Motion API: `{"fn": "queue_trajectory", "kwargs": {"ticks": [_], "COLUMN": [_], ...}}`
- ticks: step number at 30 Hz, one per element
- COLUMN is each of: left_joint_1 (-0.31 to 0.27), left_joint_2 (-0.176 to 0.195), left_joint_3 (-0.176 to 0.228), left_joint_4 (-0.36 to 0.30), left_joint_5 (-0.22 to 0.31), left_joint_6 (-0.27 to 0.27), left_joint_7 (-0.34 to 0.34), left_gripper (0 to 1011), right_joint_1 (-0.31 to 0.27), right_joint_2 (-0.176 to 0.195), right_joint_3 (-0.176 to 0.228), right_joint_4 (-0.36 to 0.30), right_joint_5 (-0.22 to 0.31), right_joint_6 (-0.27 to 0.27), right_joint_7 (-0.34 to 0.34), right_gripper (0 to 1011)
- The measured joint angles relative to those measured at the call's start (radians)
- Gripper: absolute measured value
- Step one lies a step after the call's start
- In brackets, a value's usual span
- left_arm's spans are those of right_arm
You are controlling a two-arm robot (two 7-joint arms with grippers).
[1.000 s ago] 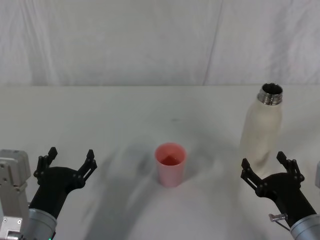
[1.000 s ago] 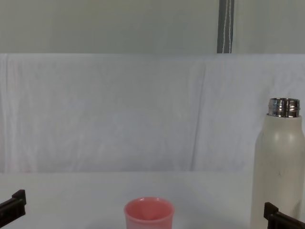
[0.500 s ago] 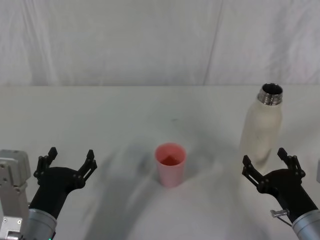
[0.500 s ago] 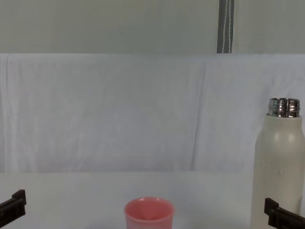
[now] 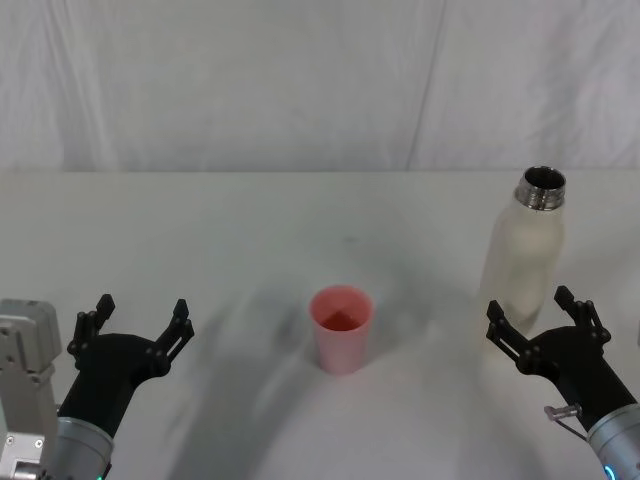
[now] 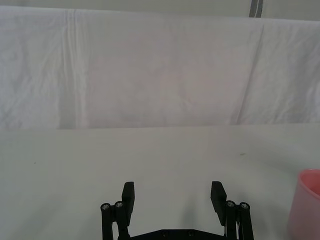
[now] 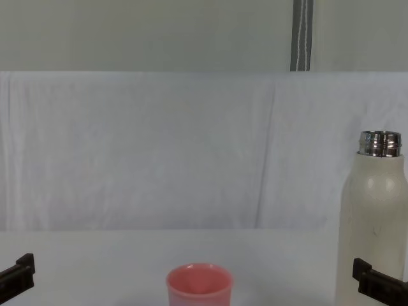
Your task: Grasp the thermos with one hand and pour water into the cup lid.
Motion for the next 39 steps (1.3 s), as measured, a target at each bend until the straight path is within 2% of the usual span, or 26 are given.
{"fn": "queue_trajectory", "kwargs": {"ticks": [19, 39], "left_joint_1": [0.000, 0.000], "left_joint_2": [0.000, 0.000], "left_joint_3": [0.000, 0.000], "left_joint_4": [0.000, 0.000], "left_joint_5": [0.000, 0.000], "left_joint_6": [0.000, 0.000], "left_joint_7": [0.000, 0.000], "left_gripper": [1001, 1001], "right_joint_1": [0.057, 0.112], "right_joint_2": [0.015, 0.029], "right_joint_3": [-0.003, -0.018], "right_joint_4": [0.075, 0.145], "right_joint_5": [0.067, 0.091], "right_joint_6": [0.007, 0.003], "right_joint_7": [0.026, 0.035], "right_gripper": [1001, 1001]}}
